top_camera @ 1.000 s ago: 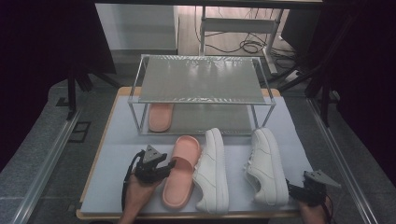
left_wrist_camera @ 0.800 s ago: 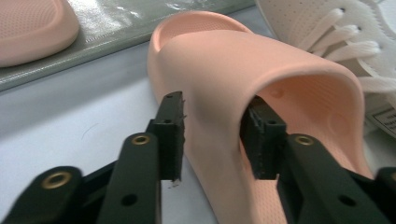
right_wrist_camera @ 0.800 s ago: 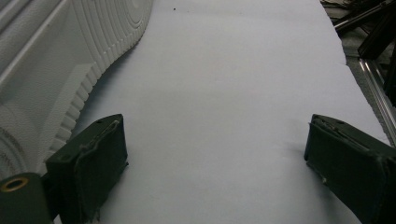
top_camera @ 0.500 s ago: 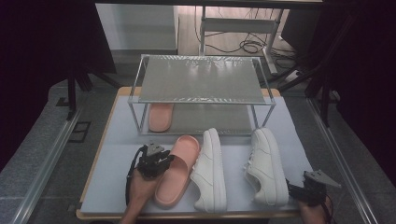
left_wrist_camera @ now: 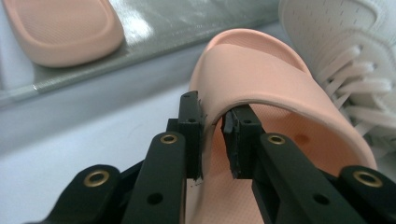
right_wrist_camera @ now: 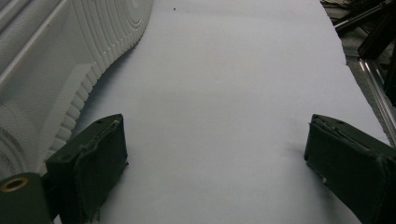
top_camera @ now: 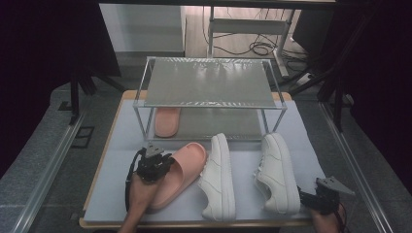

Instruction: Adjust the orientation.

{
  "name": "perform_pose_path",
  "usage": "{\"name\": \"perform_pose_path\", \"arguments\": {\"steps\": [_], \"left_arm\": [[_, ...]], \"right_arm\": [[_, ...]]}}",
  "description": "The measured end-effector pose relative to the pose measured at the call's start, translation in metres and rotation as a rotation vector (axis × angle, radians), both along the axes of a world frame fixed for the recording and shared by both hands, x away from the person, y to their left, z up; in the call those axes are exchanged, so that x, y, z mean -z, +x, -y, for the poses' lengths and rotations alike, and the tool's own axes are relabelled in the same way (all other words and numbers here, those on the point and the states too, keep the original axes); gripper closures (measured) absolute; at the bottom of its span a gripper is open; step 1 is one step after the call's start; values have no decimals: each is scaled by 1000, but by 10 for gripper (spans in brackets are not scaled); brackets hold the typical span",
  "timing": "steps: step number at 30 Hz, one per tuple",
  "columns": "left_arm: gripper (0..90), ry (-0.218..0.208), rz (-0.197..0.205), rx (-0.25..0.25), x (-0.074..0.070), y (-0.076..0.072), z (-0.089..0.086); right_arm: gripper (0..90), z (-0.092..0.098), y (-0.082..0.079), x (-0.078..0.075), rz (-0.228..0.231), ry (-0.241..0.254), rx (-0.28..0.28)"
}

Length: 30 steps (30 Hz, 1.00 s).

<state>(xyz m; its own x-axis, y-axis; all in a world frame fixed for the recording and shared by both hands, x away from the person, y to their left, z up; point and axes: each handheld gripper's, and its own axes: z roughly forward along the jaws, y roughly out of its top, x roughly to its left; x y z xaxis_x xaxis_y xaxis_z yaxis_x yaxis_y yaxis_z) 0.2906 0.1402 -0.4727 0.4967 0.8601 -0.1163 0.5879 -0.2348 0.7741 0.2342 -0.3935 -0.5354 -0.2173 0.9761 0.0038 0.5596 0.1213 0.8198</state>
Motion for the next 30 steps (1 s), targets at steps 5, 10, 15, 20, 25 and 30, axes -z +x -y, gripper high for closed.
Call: {"name": "perform_pose_path", "arguments": {"steps": [5, 10, 15, 20, 25, 30], "left_arm": [[788, 14, 19, -16, -11, 5, -1], [786, 16, 26, -33, -20, 16, -2], [788, 20, 46, -61, -27, 31, 0], [785, 12, 61, -81, -30, 40, 2], [782, 2, 70, -101, -31, 52, 7], [783, -3, 78, -124, -29, 65, 13]], "right_arm": [[59, 0, 0, 0, 0, -1, -1], [59, 0, 0, 0, 0, -1, -1], [60, 0, 0, 0, 0, 0, -1], [60, 0, 0, 0, -1, 1, 0], [60, 0, 0, 0, -1, 1, 0], [60, 0, 0, 0, 0, 0, -1]]}}
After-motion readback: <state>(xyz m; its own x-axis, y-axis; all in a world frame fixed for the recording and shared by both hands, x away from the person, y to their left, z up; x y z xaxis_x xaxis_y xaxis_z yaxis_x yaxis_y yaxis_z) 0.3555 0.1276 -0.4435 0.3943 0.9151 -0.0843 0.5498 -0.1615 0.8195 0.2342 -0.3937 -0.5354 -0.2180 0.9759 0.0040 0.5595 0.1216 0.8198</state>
